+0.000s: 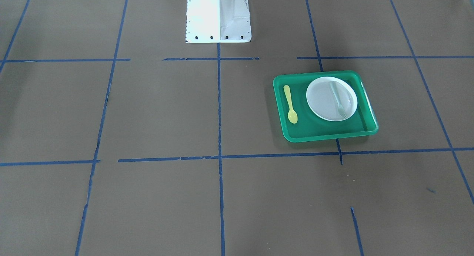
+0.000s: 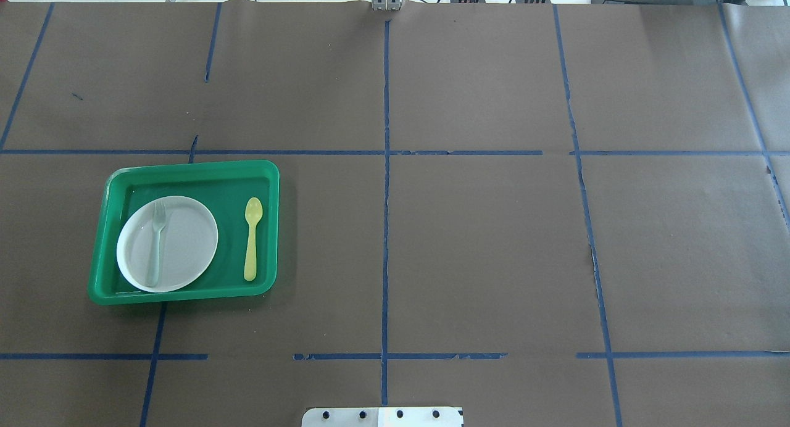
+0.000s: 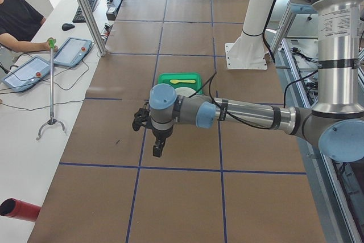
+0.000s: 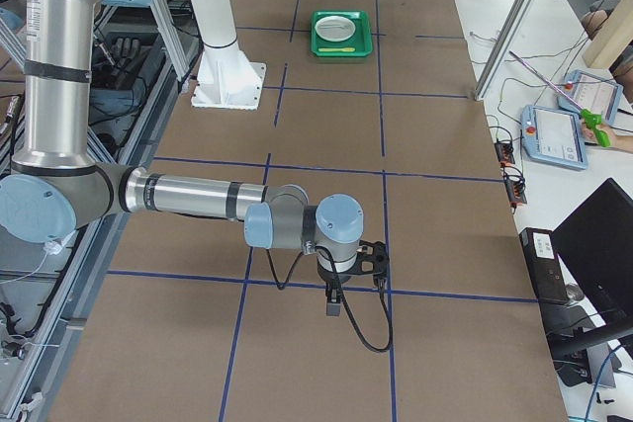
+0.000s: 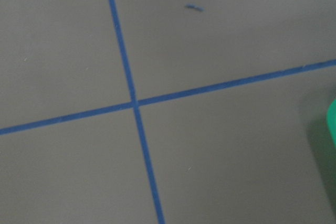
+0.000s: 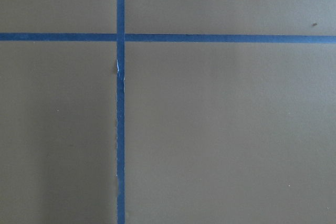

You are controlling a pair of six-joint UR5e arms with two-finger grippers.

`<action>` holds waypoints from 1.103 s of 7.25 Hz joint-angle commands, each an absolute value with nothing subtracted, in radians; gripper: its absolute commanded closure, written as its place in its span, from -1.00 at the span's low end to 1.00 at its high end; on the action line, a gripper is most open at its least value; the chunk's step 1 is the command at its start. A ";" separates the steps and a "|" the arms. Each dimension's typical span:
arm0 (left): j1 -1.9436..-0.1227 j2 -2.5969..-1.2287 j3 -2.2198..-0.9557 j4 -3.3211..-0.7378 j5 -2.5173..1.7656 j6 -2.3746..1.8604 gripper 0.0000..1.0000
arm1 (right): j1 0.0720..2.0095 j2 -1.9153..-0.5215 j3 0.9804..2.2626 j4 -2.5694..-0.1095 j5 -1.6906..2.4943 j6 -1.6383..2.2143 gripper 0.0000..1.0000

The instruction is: Place spoon

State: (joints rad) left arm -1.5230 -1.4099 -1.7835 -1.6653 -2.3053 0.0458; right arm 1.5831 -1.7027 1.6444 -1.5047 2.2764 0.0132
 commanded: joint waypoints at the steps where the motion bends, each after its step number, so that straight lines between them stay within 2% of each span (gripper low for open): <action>1: -1.572 -1.387 -1.717 -1.661 -2.307 0.063 -1.00 | 1.583 -1.703 1.644 -1.505 2.276 0.014 -1.00; 8: -1.598 -1.413 -1.692 -1.658 -2.307 0.063 -1.00 | 1.583 -1.703 1.644 -1.505 2.276 0.014 -1.00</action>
State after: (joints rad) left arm -1.5972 -1.4096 -1.6908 -1.6593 -2.3071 0.0629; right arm 1.5830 -1.7027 1.6444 -1.5048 2.2764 0.0137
